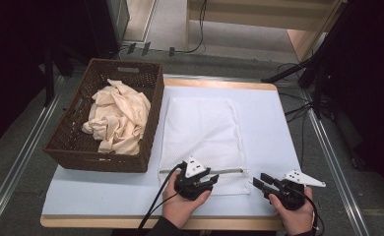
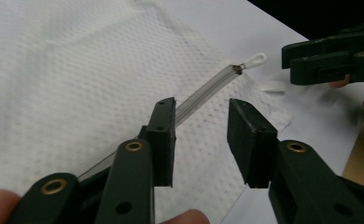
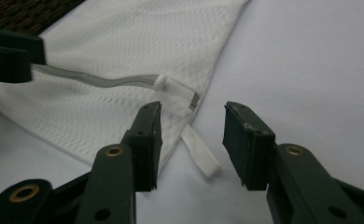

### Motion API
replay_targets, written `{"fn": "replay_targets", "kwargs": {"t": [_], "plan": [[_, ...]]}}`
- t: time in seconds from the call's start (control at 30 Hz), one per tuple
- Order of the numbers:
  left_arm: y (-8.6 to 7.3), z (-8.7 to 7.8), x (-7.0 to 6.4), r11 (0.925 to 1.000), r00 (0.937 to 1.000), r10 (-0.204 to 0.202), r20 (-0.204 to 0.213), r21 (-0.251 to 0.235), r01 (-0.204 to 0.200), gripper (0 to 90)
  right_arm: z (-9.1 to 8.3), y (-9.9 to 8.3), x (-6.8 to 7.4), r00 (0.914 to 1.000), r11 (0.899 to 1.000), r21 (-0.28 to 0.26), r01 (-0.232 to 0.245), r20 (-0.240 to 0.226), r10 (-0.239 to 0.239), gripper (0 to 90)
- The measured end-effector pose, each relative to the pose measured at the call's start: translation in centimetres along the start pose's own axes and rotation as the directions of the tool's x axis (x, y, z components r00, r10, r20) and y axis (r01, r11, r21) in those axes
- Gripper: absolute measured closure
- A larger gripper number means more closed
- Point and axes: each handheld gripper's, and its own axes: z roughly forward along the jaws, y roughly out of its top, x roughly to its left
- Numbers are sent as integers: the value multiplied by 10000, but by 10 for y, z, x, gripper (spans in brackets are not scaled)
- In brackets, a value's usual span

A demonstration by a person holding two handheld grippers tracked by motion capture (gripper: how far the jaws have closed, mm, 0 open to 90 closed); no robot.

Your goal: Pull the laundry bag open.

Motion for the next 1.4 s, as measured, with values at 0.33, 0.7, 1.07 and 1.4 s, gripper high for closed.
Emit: {"fn": "replay_targets", "kwargs": {"t": [0.33, 0.7, 1.07, 1.4], "plan": [[13, 43, -13, 9980, 9985, -138, 529, 619, 105, 722, 17, -3, 2, 9995, 9993, 280, -251, -208, 256, 546], [9, 64, -2, 9901, 9971, -560, 520, 1313, 488, 795, 37, 0, 20, 9963, 9951, 732, 657, 506, -695, 616], [11, 67, -1, 9894, 9912, -650, 1157, 1370, 489, 734, 32, 5, 12, 9996, 9996, 88, 265, -43, -264, 900], [15, 62, 6, 9885, 9767, -1254, 1741, 1062, 1080, 661, 26, 8, 19, 9953, 9949, -482, 891, -346, -908, 900]]}}
